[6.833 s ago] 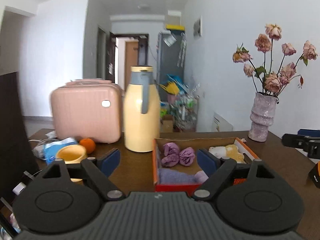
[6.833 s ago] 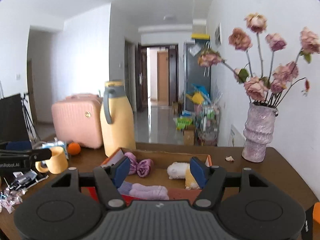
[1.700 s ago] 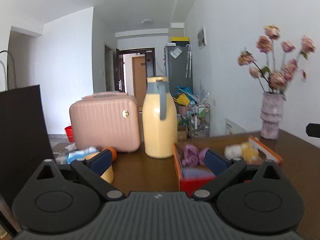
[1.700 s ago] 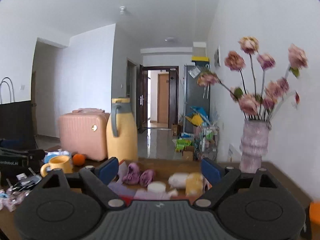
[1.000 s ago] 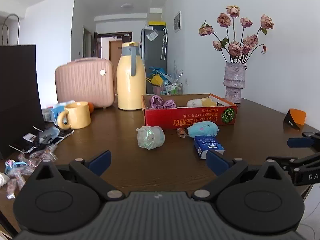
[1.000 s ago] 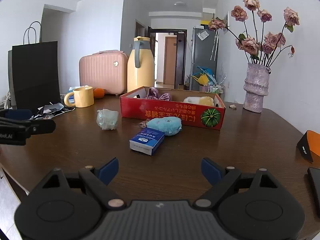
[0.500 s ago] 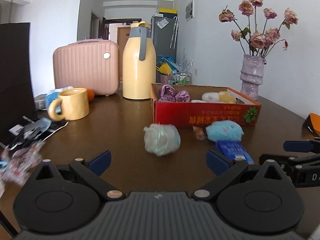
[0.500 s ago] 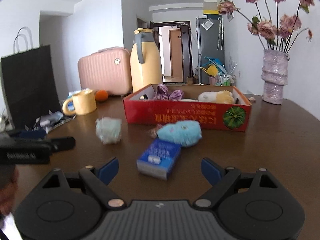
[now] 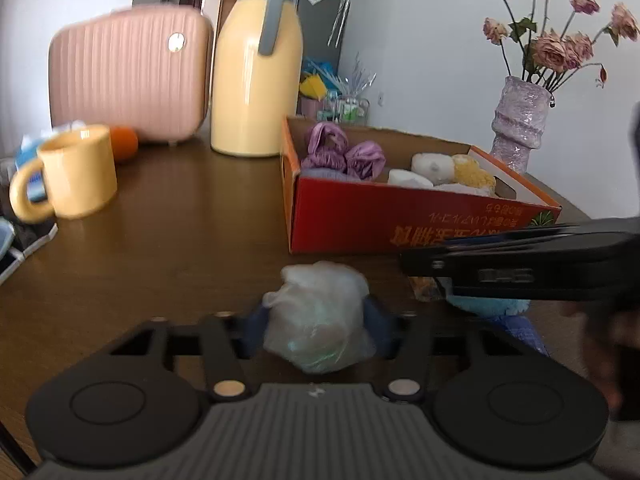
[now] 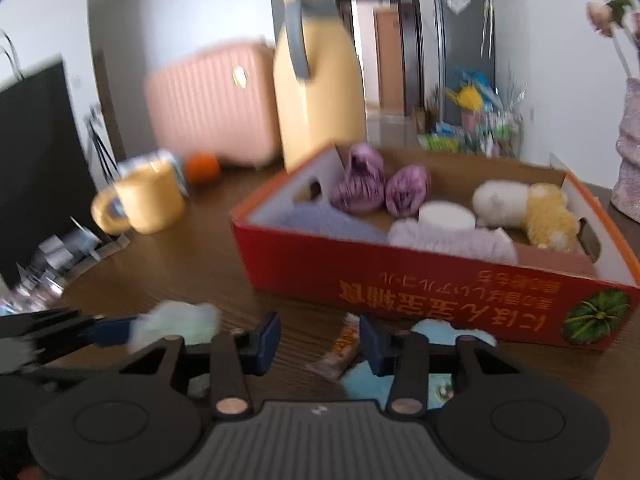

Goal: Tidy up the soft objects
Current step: 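Grasp the clear plastic bag with the left gripper while the right grasps the snack packet, then carry the plastic bag and snack packet into the box and open both grippers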

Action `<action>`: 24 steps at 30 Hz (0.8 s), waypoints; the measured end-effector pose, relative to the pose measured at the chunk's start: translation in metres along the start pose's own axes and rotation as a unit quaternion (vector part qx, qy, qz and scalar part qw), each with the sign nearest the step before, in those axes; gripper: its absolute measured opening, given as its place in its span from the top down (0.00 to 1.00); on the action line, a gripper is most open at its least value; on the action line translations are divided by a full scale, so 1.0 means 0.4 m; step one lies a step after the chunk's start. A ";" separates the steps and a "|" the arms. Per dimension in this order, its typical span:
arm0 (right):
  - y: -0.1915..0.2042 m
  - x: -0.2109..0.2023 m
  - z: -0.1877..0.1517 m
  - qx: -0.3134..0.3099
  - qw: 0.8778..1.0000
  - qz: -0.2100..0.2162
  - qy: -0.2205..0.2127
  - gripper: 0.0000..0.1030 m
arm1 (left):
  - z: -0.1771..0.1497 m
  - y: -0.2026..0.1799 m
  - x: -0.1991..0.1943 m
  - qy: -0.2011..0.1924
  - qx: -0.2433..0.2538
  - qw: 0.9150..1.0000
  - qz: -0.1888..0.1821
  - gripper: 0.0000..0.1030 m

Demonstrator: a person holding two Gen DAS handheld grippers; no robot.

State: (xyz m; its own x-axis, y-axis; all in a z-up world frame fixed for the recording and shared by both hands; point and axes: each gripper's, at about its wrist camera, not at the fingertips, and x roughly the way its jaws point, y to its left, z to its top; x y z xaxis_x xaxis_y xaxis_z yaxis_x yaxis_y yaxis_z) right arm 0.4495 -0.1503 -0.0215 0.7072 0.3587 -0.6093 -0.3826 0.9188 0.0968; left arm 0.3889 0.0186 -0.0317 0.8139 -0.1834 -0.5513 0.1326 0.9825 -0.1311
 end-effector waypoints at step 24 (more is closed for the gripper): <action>0.061 -0.345 -0.152 -0.027 0.996 0.003 -0.090 0.87 | -0.040 0.006 -0.294 -0.063 -0.037 0.997 -0.004 0.68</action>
State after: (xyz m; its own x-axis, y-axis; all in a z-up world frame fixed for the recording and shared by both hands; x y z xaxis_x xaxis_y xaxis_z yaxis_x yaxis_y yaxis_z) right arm 0.3064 -0.1873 0.0169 0.7980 0.3928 -0.4571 -0.4154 0.9080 0.0551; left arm 0.2846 0.0418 0.0195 0.8779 -0.1811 -0.4432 0.1007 0.9748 -0.1989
